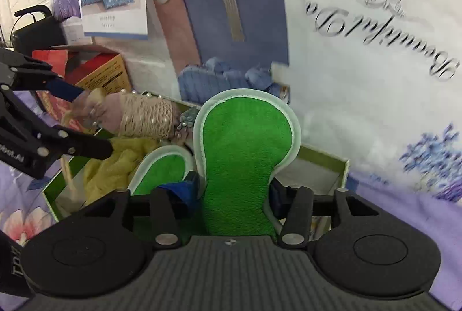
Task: Organize soft objects
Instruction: 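Carry the sachet and the oven mitt into the green box and open both grippers, then move both grippers back to the remaining items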
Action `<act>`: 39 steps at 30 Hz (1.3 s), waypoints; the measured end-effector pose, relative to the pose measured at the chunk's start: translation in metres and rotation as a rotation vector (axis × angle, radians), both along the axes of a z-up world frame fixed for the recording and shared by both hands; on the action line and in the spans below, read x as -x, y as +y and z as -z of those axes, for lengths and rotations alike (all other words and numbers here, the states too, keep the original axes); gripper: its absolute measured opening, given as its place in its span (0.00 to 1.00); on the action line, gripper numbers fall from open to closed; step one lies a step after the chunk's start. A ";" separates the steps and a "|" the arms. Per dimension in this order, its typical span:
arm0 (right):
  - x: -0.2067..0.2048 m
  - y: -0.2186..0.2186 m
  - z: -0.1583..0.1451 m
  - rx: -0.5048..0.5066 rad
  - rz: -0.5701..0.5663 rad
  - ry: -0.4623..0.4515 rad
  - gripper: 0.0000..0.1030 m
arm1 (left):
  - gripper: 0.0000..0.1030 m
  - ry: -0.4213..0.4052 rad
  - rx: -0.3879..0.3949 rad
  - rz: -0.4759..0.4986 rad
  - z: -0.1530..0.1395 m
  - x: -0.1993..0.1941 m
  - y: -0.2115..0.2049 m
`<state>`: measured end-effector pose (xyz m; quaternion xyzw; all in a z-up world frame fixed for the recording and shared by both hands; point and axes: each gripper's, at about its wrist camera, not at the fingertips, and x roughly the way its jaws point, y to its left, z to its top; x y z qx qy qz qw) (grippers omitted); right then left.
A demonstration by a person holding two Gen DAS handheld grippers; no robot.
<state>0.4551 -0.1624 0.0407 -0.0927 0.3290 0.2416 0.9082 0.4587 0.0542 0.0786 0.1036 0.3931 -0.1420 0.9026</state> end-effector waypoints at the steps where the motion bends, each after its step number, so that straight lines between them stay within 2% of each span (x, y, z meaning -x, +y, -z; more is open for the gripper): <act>1: 0.002 -0.001 -0.006 -0.006 0.000 -0.006 0.42 | 0.81 -0.012 0.001 -0.007 -0.006 0.001 0.002; 3: 0.008 -0.004 -0.019 -0.018 0.006 -0.031 0.49 | 0.82 -0.033 0.022 -0.030 -0.019 0.006 0.006; 6: 0.014 -0.007 -0.036 -0.021 0.026 -0.064 0.54 | 0.84 -0.048 0.072 -0.049 -0.041 0.013 0.011; 10: 0.003 -0.005 -0.032 0.031 0.060 0.085 0.59 | 0.92 -0.083 0.107 -0.051 -0.066 0.031 0.009; 11: 0.002 -0.006 -0.032 0.019 0.066 0.097 0.60 | 0.99 -0.099 0.105 -0.048 -0.070 0.036 0.008; 13: 0.005 -0.008 -0.036 -0.028 0.079 0.067 0.61 | 0.99 -0.122 0.099 -0.036 -0.077 0.048 0.004; 16: 0.005 -0.008 -0.037 -0.059 0.076 0.074 0.63 | 0.99 -0.114 0.099 -0.022 -0.078 0.051 0.002; 21: 0.006 0.005 -0.035 0.025 0.055 0.058 0.64 | 0.99 -0.093 0.089 -0.029 -0.067 0.048 0.002; 25: 0.015 0.001 -0.033 0.050 0.046 0.107 0.64 | 0.99 -0.082 0.113 -0.048 -0.062 0.060 0.009; 31: 0.081 -0.034 -0.054 0.037 0.159 0.035 0.64 | 1.00 -0.167 0.212 -0.093 -0.080 0.125 0.029; 36: 0.164 -0.048 -0.071 0.153 0.363 -0.035 0.64 | 1.00 -0.232 0.250 -0.118 -0.090 0.194 0.036; 39: 0.227 -0.051 -0.068 0.126 0.318 -0.103 0.64 | 1.00 -0.248 0.244 -0.132 -0.086 0.236 0.035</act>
